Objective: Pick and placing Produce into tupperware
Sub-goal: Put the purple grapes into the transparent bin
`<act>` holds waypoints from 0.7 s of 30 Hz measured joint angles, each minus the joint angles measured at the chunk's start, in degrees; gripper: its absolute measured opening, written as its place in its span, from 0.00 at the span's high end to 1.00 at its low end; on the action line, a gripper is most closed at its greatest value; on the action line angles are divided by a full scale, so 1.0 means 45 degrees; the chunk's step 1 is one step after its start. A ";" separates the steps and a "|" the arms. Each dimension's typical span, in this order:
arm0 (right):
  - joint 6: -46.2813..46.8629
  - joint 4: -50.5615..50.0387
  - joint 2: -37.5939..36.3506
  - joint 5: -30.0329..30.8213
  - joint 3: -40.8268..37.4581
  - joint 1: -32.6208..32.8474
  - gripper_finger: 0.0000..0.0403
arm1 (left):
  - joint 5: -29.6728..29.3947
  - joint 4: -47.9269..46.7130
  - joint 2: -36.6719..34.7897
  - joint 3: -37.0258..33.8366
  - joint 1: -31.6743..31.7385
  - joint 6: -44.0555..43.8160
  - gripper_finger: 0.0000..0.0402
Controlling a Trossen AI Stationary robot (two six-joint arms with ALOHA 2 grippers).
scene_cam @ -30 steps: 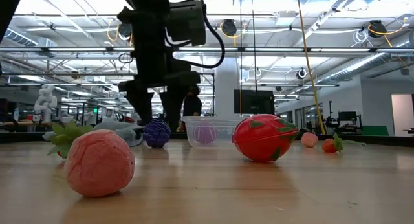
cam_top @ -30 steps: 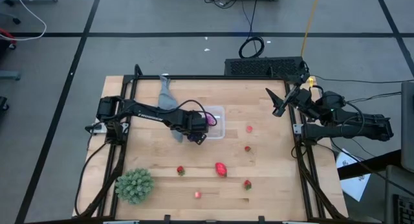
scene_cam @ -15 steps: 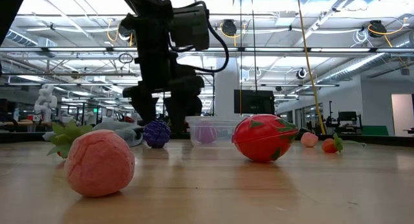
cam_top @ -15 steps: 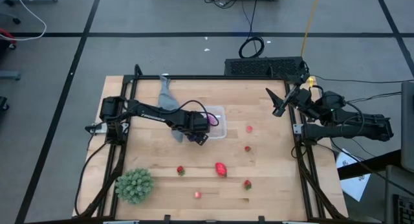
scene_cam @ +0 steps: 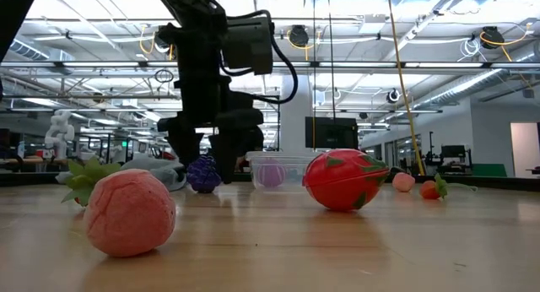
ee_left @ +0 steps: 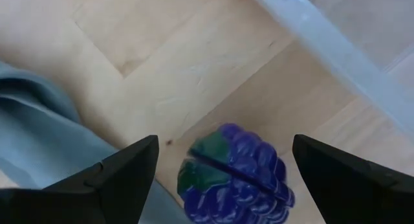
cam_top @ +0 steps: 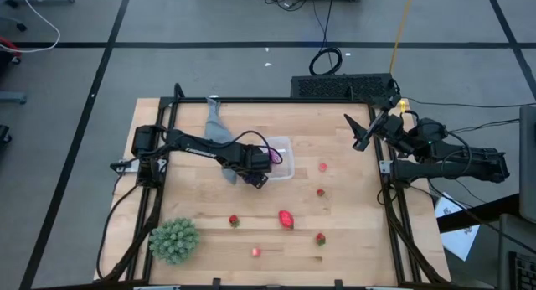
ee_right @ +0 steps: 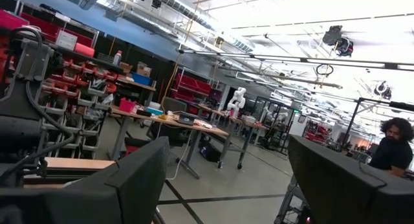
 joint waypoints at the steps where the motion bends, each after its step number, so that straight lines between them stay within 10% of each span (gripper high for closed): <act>1: 0.0000 0.0000 0.0001 0.0000 0.0000 -0.0004 0.23 | 0.0000 -0.0009 0.0000 0.0000 0.0000 0.0000 0.10; 21: 0.0000 -0.0001 0.0000 0.0000 0.0000 -0.0004 0.23 | 0.0000 -0.0074 -0.0005 0.0000 0.0000 -0.0121 0.25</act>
